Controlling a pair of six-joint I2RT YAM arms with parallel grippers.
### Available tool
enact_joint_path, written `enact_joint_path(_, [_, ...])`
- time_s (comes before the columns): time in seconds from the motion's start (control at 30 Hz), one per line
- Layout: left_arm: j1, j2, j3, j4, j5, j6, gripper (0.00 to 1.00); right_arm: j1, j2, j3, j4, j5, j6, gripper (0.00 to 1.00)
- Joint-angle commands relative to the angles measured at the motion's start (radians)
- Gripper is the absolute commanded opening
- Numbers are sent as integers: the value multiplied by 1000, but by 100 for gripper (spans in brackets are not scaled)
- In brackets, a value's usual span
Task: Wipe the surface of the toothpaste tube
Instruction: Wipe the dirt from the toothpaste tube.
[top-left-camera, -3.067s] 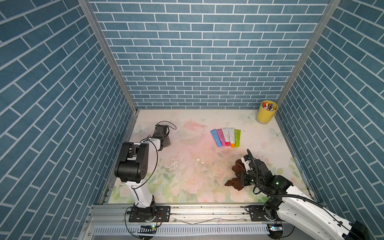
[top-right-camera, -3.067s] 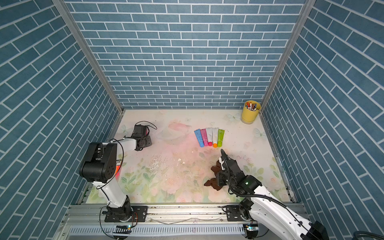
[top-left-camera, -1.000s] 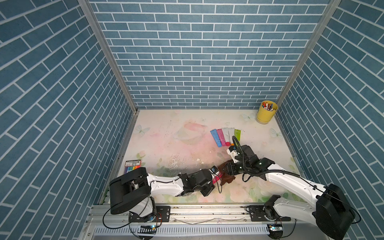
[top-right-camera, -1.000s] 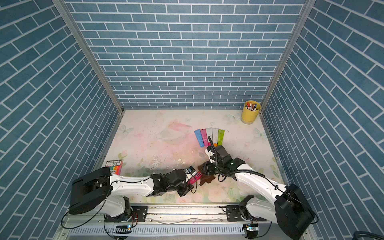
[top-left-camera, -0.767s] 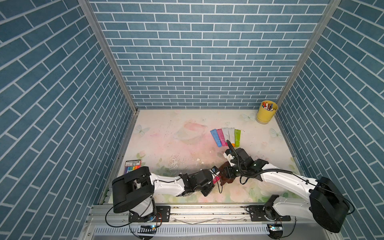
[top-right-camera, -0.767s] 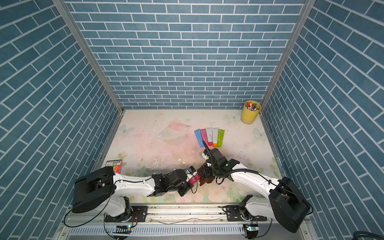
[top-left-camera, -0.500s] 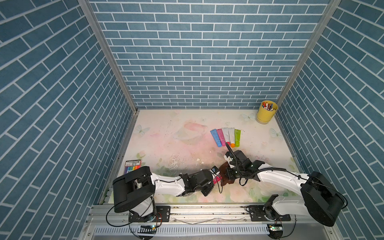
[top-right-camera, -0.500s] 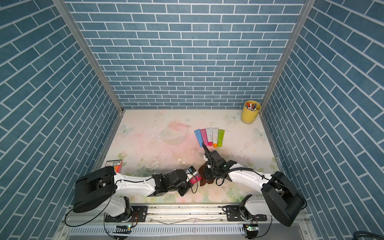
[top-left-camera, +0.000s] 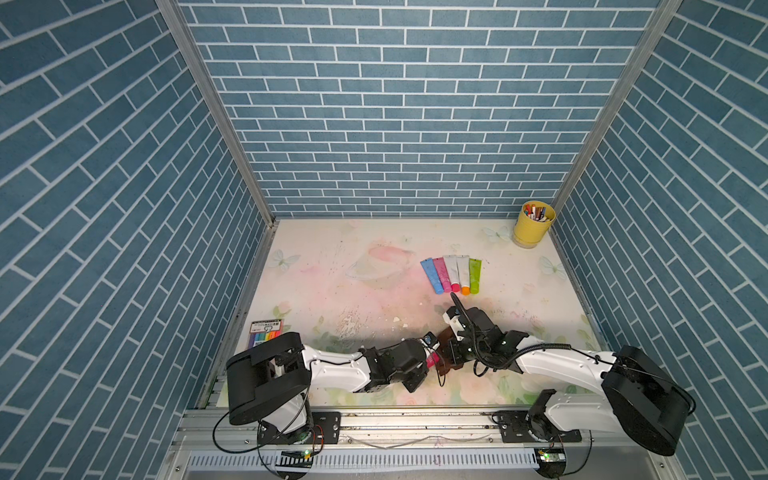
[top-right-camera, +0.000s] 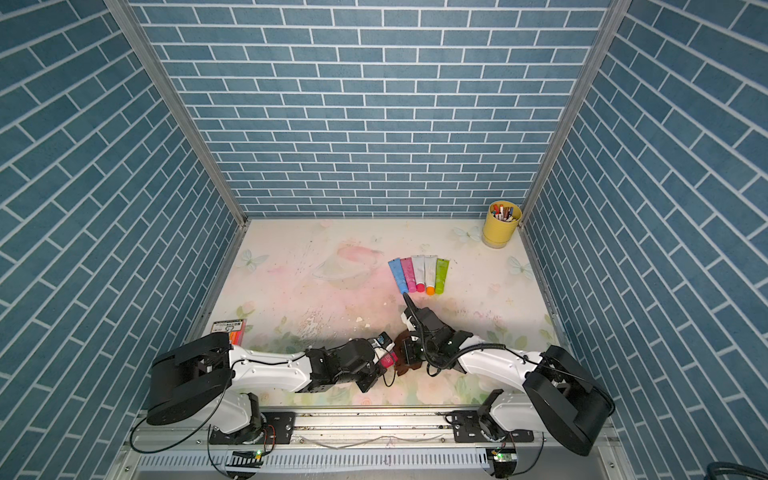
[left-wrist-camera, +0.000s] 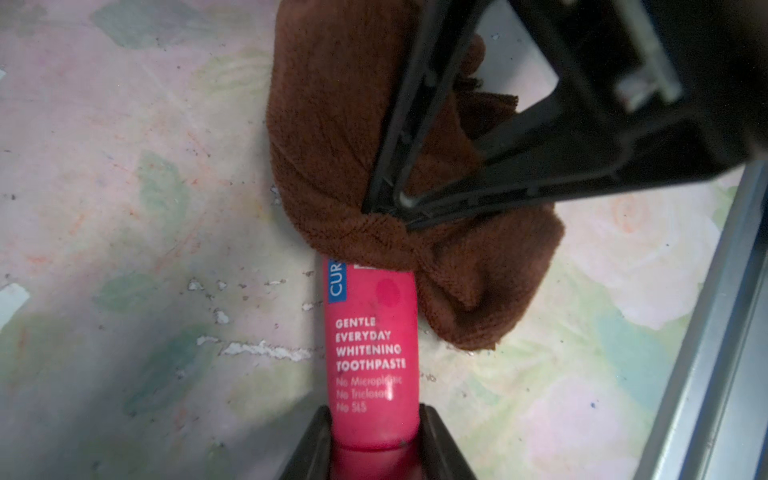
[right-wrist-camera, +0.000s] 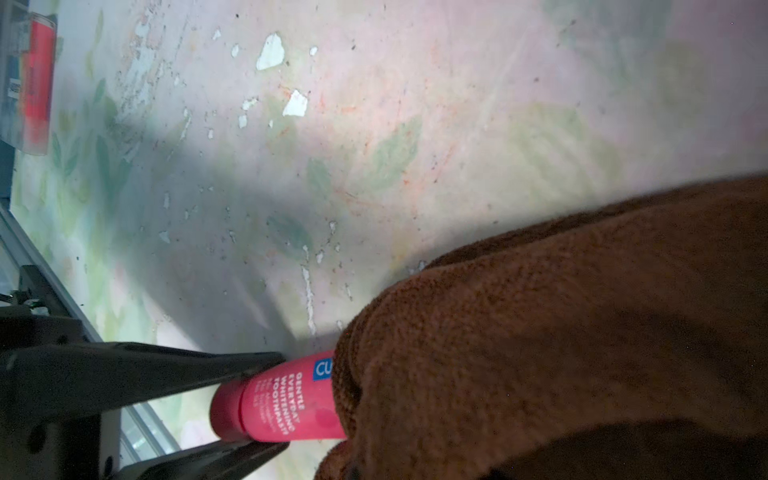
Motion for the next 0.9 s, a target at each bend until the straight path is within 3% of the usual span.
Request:
enact_joint_path(0.0, [-7, 37, 22, 61, 21, 24, 9, 56, 22, -18, 131, -218, 64, 0])
enact_joint_path(0.17, [-8, 36, 20, 64, 21, 24, 7, 57, 14, -24, 116, -200, 50, 0])
enact_joint_path(0.27, [-7, 33, 15, 67, 20, 23, 6, 37, -7, -24, 25, -118, 32, 0])
enact_joint_path(0.5, [-7, 15, 1, 76, 23, 22, 4, -175, -85, -44, -224, 95, 18, 0])
enact_joint_path(0.63, [-7, -2, -11, 80, 24, 22, 2, -212, -105, -35, -256, 157, 33, 0])
enact_joint_path(0.77, [-7, -17, -26, 87, 28, 19, 2, -214, -62, 3, -267, 163, 12, 0])
enact_joint_path(0.87, [-7, -25, -33, 89, 27, 17, 2, -211, -36, 17, -243, 93, -25, 0])
